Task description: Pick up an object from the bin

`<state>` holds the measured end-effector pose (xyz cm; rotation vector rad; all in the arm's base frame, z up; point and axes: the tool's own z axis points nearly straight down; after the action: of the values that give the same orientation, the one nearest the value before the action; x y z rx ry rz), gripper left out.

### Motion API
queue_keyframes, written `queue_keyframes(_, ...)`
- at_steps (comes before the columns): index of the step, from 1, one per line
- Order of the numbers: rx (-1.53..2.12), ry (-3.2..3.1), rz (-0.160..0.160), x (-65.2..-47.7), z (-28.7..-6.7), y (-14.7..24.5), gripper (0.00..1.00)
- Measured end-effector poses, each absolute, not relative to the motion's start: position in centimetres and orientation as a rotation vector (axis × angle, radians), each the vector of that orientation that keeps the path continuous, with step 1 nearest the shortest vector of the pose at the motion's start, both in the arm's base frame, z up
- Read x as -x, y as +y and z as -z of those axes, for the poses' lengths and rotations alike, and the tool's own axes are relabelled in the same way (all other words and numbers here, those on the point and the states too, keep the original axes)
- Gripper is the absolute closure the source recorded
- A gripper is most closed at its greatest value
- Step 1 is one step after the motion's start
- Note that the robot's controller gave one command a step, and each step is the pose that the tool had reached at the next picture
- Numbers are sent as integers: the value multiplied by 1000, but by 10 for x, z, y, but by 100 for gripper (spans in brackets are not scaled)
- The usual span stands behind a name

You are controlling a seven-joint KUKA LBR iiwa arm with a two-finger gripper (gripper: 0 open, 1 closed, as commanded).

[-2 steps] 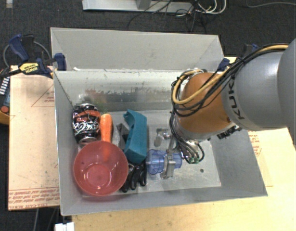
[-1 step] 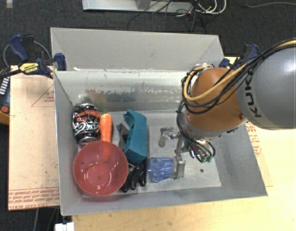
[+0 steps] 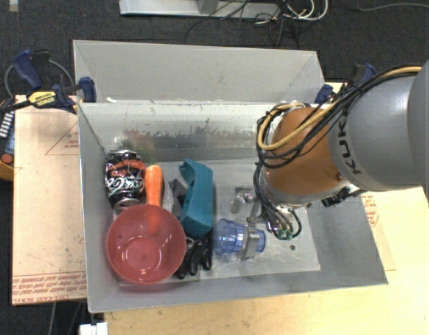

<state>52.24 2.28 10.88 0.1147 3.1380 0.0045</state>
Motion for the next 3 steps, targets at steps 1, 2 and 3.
queue_keyframes(1,209,3132,-5,-501,-70,31,0)
queue_keyframes(2,-88,3139,-6,-515,-70,36,100)
queue_keyframes(3,-89,3139,-6,-515,-70,36,100)
